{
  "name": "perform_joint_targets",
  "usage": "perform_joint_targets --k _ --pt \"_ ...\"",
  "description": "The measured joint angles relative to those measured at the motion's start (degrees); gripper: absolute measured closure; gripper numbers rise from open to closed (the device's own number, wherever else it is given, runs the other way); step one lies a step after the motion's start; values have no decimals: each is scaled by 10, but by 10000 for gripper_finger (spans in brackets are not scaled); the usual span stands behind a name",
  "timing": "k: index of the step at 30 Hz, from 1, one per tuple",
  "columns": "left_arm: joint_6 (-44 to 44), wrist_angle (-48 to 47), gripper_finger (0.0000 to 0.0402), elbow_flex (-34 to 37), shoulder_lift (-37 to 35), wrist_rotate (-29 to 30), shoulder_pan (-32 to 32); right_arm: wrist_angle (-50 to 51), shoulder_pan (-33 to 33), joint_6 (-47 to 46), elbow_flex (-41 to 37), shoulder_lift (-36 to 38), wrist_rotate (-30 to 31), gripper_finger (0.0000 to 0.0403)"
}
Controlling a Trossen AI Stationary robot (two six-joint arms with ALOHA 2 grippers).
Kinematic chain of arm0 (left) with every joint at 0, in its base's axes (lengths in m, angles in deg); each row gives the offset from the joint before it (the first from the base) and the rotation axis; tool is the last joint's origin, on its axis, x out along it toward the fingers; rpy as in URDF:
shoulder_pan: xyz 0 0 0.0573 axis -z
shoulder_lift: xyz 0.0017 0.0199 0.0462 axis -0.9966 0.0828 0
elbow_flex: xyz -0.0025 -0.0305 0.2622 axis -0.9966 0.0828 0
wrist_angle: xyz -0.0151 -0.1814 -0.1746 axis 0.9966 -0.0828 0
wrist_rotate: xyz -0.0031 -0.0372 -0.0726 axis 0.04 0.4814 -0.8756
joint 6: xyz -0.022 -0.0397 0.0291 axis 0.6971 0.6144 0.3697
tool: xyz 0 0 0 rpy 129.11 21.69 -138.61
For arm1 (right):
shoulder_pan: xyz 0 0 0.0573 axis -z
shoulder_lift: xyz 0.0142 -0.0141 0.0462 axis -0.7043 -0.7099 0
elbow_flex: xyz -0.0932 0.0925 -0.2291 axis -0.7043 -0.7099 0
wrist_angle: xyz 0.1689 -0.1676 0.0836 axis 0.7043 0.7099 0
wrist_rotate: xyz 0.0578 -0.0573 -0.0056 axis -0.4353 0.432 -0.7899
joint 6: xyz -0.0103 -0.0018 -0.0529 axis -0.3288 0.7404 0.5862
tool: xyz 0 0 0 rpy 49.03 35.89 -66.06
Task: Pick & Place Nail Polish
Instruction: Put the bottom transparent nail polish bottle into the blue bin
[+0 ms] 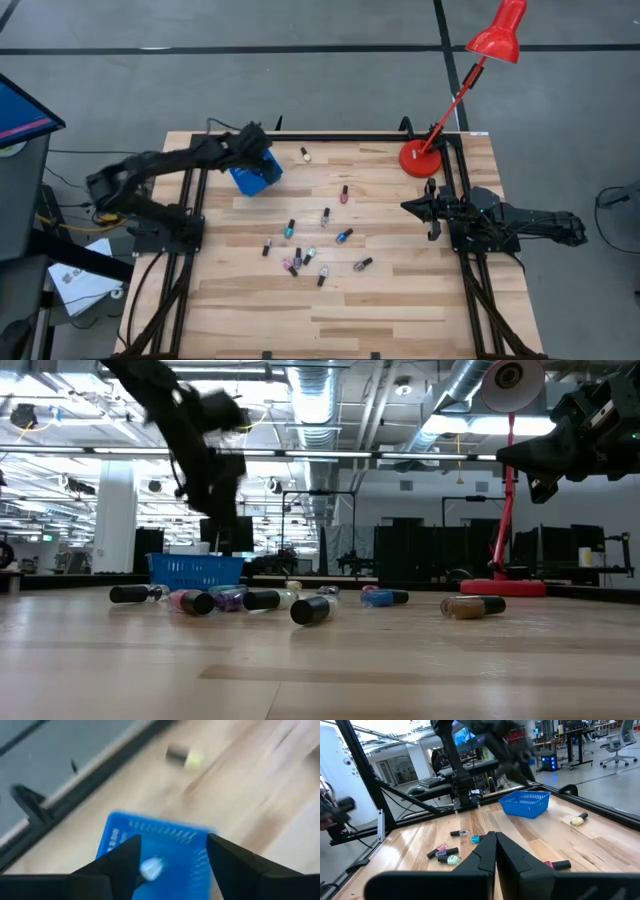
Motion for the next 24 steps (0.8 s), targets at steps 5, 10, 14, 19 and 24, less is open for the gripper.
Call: perform_joint_targets --k 5,10,14,19,24 --pt "127 -39 181 0 -131 0 78 0 0 0 0 0 0 403" --pt "260 -69 182 0 -197 5 200 0 0 0 0 0 0 403" --pt "342 -100 182 0 -198 44 299 0 0 0 0 0 0 403" --pt "434 -106 183 16 -159 66 384 0 0 0 0 0 0 403" --pt "564 -121 183 36 -102 64 418 0 0 0 0 0 0 403"
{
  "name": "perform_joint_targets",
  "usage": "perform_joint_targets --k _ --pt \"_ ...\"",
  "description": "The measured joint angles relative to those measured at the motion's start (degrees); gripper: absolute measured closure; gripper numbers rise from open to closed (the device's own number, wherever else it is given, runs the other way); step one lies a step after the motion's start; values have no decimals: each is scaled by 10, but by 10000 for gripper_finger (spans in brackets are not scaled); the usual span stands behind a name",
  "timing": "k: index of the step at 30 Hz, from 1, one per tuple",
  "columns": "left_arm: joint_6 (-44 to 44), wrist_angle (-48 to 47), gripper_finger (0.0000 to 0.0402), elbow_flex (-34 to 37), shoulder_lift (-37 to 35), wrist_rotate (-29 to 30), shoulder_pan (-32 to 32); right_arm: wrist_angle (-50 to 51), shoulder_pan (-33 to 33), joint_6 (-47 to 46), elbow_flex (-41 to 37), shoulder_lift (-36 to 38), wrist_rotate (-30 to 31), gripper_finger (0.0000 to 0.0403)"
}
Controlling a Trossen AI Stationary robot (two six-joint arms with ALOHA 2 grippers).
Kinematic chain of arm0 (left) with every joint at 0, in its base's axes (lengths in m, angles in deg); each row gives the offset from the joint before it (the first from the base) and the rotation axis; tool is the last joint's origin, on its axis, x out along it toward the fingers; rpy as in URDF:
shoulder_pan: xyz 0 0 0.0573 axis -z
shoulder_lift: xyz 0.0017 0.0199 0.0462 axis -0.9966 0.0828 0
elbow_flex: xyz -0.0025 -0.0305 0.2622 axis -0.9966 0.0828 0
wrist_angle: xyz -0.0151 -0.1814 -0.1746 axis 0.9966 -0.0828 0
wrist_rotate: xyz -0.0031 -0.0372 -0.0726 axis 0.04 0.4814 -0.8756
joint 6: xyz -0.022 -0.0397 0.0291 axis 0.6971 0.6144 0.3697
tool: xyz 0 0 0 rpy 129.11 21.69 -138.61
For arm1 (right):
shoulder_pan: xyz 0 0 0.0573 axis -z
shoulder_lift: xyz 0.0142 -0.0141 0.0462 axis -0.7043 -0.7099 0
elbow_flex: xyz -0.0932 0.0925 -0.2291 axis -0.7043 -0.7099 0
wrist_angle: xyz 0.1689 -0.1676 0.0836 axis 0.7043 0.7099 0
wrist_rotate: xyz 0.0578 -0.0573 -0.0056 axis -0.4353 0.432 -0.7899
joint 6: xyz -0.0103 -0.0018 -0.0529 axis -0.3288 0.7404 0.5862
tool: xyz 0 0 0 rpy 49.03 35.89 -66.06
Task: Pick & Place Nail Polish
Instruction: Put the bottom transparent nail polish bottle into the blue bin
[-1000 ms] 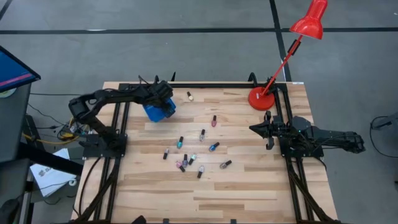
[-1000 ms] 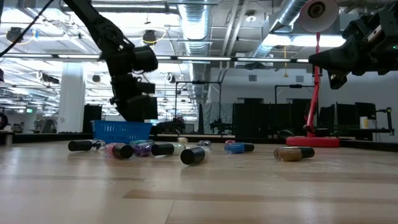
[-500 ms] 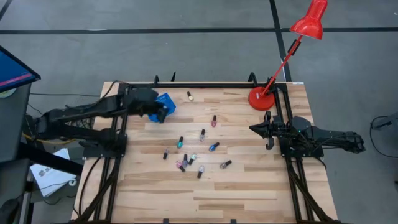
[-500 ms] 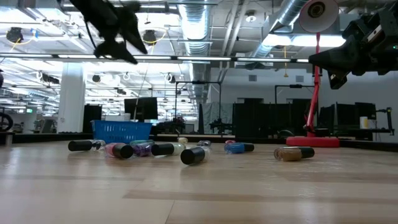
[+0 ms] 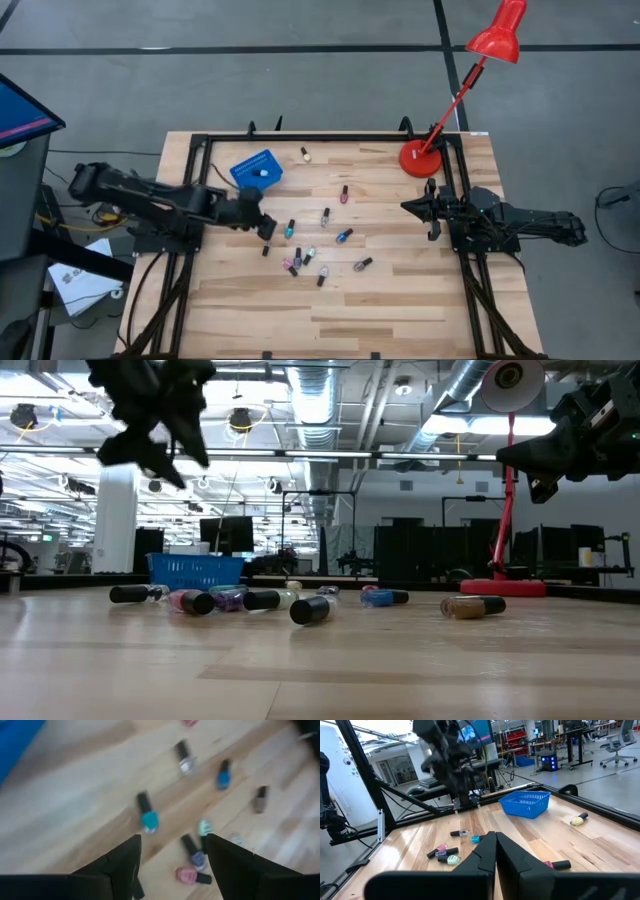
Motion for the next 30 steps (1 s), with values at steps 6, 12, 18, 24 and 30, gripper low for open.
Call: perform_joint_targets --k 6,12,18,24,30 --pt "51 -5 183 13 70 -58 11 0 0 0 0 0 0 403" --pt "55 -2 183 13 133 -103 19 0 0 0 0 0 0 403" --pt "64 4 183 13 176 -119 37 0 0 0 0 0 0 403" --pt "74 5 183 13 211 -117 45 0 0 0 0 0 0 403" --pt "76 9 183 13 231 -108 45 0 0 0 0 0 0 403"
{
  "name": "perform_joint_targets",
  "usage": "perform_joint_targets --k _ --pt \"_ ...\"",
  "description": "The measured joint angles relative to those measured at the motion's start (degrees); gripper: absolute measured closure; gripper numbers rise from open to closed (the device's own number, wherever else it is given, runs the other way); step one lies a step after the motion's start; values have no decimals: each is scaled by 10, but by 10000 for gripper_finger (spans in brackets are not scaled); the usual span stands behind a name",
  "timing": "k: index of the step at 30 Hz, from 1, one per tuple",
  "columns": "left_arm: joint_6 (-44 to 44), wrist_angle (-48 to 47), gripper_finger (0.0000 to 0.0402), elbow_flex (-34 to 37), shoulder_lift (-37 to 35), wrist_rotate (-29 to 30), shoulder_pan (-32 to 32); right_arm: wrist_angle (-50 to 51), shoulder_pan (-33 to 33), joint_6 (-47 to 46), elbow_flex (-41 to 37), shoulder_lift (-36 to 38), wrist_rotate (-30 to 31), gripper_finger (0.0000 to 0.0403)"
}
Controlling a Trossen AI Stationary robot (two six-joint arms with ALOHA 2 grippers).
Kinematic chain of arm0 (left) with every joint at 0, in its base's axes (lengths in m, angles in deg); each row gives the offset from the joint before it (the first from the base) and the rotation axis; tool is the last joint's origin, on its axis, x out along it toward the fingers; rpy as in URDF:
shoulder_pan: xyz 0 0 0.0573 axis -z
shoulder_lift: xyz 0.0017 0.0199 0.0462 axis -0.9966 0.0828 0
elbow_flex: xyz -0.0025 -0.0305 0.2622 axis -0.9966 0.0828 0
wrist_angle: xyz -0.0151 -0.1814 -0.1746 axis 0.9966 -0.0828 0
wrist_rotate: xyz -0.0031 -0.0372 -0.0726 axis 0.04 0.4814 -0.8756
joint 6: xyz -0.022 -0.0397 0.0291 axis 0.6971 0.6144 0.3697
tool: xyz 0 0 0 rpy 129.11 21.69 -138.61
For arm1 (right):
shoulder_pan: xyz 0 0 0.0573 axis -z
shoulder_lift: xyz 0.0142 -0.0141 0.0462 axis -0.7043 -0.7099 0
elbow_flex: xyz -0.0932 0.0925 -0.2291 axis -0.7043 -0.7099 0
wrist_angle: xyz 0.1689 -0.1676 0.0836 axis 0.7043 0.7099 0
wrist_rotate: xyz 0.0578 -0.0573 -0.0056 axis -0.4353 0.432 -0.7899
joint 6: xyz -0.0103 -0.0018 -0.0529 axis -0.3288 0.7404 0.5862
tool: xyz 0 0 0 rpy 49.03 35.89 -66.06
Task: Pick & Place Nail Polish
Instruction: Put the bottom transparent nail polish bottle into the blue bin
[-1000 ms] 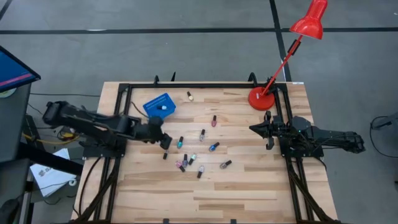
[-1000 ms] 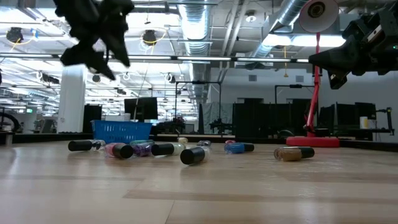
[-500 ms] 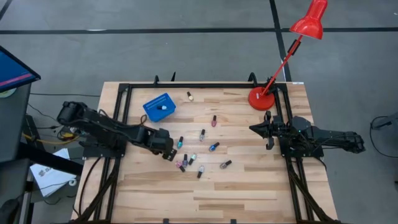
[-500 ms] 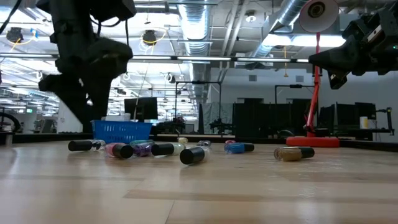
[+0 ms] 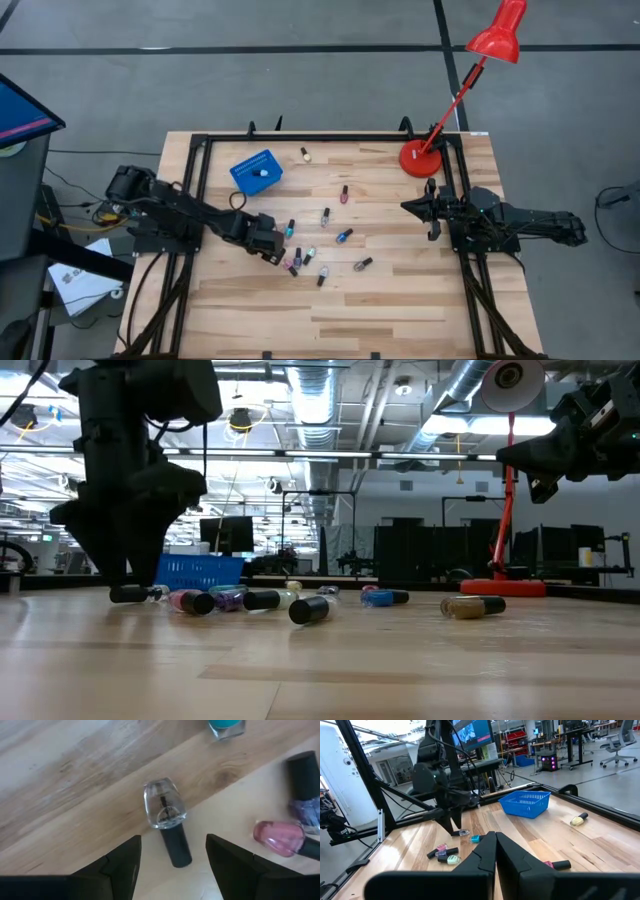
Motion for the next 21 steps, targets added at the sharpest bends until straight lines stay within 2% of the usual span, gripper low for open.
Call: perform_joint_targets --k 11,15,21 --pt "0 1 193 -3 37 -18 0 0 0 0 0 0 0 403" --pt "0 -2 225 -1 32 -20 0 0 0 0 0 0 0 403" --pt "0 -8 297 0 32 -17 -1 0 0 0 0 0 0 403"
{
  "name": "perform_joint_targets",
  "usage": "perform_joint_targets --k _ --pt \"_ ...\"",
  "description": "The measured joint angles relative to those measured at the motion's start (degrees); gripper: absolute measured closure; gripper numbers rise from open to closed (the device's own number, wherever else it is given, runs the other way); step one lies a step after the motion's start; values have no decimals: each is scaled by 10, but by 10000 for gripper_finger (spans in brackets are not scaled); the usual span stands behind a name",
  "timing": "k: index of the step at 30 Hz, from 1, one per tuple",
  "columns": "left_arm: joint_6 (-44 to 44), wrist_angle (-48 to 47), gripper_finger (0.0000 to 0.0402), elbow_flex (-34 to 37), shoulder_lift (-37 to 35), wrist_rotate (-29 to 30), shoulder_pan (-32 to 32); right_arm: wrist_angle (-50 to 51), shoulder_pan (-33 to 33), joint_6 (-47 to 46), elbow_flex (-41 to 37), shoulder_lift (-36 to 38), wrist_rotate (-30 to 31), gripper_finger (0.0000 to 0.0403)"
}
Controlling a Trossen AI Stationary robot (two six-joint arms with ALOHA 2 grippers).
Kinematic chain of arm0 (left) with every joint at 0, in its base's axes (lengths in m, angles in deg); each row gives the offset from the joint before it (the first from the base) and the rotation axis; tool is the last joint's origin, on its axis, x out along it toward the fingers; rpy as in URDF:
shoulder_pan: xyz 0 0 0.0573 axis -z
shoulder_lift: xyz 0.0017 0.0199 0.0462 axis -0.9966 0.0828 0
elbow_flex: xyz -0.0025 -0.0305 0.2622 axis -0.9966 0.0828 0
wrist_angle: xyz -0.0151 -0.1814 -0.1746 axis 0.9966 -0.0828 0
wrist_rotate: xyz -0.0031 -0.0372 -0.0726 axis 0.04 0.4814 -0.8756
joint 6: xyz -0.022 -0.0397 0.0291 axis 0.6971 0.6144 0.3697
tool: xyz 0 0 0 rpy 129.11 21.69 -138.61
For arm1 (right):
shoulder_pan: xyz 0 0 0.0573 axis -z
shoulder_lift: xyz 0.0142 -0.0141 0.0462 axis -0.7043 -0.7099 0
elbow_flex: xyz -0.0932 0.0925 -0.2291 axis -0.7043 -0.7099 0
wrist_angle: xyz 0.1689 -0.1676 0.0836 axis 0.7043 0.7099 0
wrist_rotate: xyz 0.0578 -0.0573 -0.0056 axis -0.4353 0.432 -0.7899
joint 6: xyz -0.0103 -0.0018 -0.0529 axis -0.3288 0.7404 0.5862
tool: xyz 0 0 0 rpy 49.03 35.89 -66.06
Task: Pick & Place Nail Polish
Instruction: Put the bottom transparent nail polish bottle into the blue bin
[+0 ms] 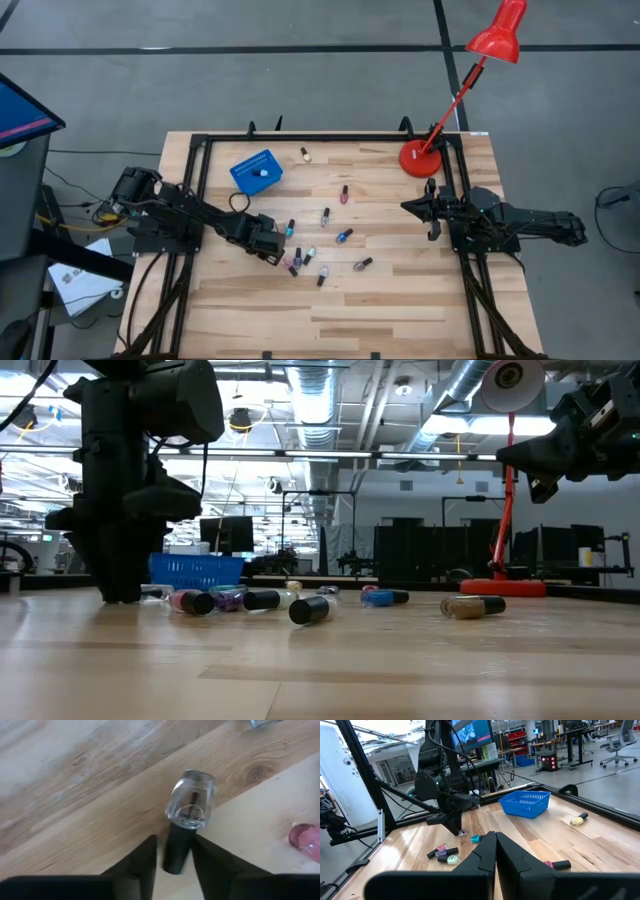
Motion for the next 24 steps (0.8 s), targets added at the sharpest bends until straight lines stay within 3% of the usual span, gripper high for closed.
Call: perform_joint_targets --k 6,12,17,20,24 --pt "0 3 351 0 0 -1 -1 0 0 0 0 0 0 403" --pt "1 15 341 0 -7 -1 -2 0 0 0 0 0 0 403" --pt "2 25 346 -3 -58 1 -17 0 0 0 0 0 0 403" --pt "1 25 347 -2 -111 31 -36 0 0 0 0 0 0 403" --pt "-7 25 345 -2 -190 116 -71 0 0 0 0 0 0 403"
